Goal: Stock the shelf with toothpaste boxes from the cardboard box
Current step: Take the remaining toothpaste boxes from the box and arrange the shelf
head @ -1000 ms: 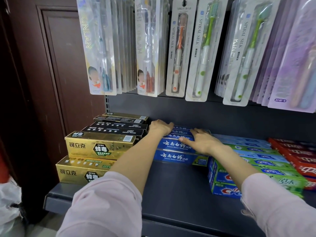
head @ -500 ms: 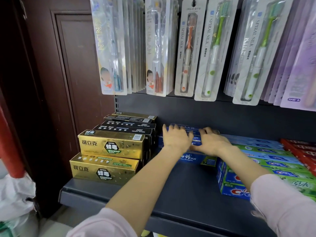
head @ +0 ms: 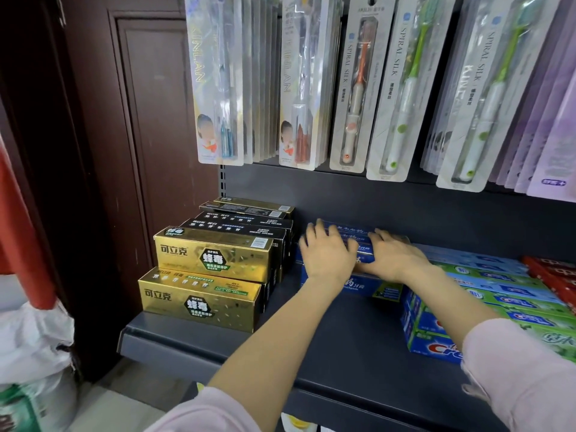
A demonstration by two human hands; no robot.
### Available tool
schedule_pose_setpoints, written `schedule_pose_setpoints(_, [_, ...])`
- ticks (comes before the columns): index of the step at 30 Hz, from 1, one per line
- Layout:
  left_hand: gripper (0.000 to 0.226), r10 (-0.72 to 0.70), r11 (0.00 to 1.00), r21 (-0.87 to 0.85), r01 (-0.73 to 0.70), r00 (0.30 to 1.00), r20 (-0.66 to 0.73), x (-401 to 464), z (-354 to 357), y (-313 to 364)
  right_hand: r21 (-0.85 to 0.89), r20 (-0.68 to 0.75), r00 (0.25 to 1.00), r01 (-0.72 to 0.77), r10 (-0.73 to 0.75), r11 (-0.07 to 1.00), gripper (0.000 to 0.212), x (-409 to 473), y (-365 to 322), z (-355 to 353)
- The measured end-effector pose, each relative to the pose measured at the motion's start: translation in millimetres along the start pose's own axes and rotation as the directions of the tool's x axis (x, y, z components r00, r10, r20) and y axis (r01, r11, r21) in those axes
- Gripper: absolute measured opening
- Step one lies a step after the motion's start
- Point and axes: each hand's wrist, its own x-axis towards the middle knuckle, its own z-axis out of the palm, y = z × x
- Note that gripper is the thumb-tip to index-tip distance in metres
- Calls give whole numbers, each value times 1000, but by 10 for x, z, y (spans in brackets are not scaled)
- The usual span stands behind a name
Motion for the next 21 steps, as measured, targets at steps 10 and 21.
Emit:
schedule_pose_setpoints(10, [61, -426, 536, -686, 492, 859, 284, 25, 5, -237, 73, 11, 1000, -1, 0, 997, 100, -38, -7, 29])
schedule_pose_setpoints(21, [97, -409, 746, -445, 496, 868, 282, 9, -37, -291, 55, 0, 1000, -25, 25, 998, 101, -22, -21, 55])
